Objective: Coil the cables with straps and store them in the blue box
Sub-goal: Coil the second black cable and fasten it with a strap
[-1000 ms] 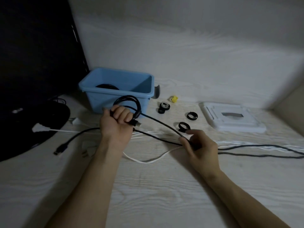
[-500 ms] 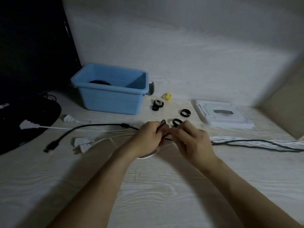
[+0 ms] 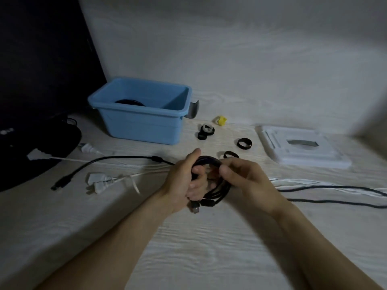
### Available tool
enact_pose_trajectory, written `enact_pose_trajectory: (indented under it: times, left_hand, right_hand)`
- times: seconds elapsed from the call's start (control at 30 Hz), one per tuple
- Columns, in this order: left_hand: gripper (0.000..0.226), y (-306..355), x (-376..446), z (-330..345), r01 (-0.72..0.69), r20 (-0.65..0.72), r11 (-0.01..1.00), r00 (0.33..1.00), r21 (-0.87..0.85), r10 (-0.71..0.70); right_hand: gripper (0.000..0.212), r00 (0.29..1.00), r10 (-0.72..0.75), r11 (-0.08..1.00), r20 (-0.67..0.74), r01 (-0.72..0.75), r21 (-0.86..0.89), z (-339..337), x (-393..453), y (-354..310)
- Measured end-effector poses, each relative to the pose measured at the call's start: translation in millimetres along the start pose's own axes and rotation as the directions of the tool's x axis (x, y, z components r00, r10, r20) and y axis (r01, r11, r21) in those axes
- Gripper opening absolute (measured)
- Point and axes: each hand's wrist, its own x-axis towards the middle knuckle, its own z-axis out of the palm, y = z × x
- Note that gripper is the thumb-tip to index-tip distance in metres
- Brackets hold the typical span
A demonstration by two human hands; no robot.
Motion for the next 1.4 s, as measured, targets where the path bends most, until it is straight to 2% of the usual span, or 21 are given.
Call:
enact_pose_trajectory:
  times: [0.03,0.1,0.2,0.23,0.3,0.4,0.53,0.67,0.83,0.9,1.0,1.07,1.17,1.23,1.33,1.4]
  left_hand:
    - [0.055,-2.9,0.8,1.5,0.008,-0.015,1.0,1.0,-0.007,-0.008]
    - [0.054,-7.2,0.3,3.9,0.042,-0.015,0.998,0.999,-0.041,-0.043]
    - [0.05,-8.2,-1.1,8.1,0.016,0.071,0.993,0.997,-0.116,-0.008]
    - [0.047,-5.4,-0.6,10.0,-0.004,0.091,0.993,0.996,-0.12,0.015]
    - [0.04,-4.0,-1.5,15.1,-0.023,0.102,0.997,0.994,-0.076,0.031]
    - [0.039,-3.5,-5.9,19.9,-0.022,0.09,0.999,0.996,-0.03,0.025]
    - [0.04,-0.3,-10.0,13.5,-0.007,0.048,0.99,0.999,-0.142,0.014]
    - [0.04,7.5,-6.5,7.9,-0.064,-0.029,0.952,0.998,-0.3,0.058]
    - [0.042,18.5,4.4,-7.4,-0.219,-0.187,0.922,0.968,-0.318,0.166]
    - [0.042,20.7,3.7,-12.3,-0.254,-0.204,0.908,0.96,-0.332,0.194]
    - [0.043,24.1,2.6,-16.0,-0.297,-0.198,0.883,0.951,-0.364,0.238]
    - [0.042,26.4,1.6,-16.1,-0.317,-0.172,0.888,0.947,-0.333,0.273]
    - [0.04,28.2,2.2,-14.4,-0.361,-0.16,0.884,0.931,-0.298,0.327]
    - [0.036,27.4,2.8,-12.5,-0.391,-0.158,0.874,0.92,-0.287,0.36]
    - [0.033,24.2,3.0,-7.5,-0.432,-0.168,0.868,0.9,-0.245,0.401]
    - [0.035,20.7,2.6,-5.4,-0.474,-0.179,0.869,0.876,-0.143,0.449]
  right_hand:
    - [0.033,1.0,-0.003,1.0,0.002,0.003,0.004,1.6,-2.7,0.7]
    - [0.025,0.999,-0.014,1.0,-0.031,0.014,0.011,5.0,-3.8,6.4]
    - [0.02,0.979,-0.019,0.99,-0.203,0.047,0.133,6.3,-0.4,16.3]
    - [0.018,0.967,-0.031,0.992,-0.254,0.061,0.112,5.7,2.8,17.7]
    - [0.015,0.948,-0.093,0.996,-0.304,0.088,-0.031,4.2,1.7,18.0]
    - [0.013,0.929,-0.212,0.961,-0.303,0.142,-0.237,0.6,-4.6,14.3]
    - [0.015,0.94,-0.248,0.874,-0.233,0.113,-0.473,-13.9,-8.3,5.8]
    - [0.014,0.938,-0.274,0.737,-0.214,0.062,-0.674,-36.1,-9.3,4.7]
    - [0.037,0.906,-0.294,0.567,-0.304,-0.091,-0.819,-47.2,-5.5,1.5]
    - [0.037,0.905,-0.278,0.552,-0.321,-0.122,-0.825,-45.6,-4.7,1.0]
    - [0.016,0.909,-0.306,0.589,-0.285,-0.055,-0.806,-32.9,-5.6,0.8]
    - [0.011,0.913,-0.333,0.572,-0.236,-0.003,-0.82,-19.0,-6.0,1.3]
    - [0.016,0.955,-0.28,0.509,-0.1,0.059,-0.859,3.0,-7.7,2.4]
    - [0.021,0.971,-0.236,0.427,0.027,0.129,-0.895,18.0,-10.7,5.1]
    - [0.03,0.958,-0.239,0.352,0.157,0.236,-0.906,34.9,-15.3,7.7]
    - [0.038,0.95,-0.25,0.337,0.189,0.269,-0.903,39.5,-16.2,8.5]
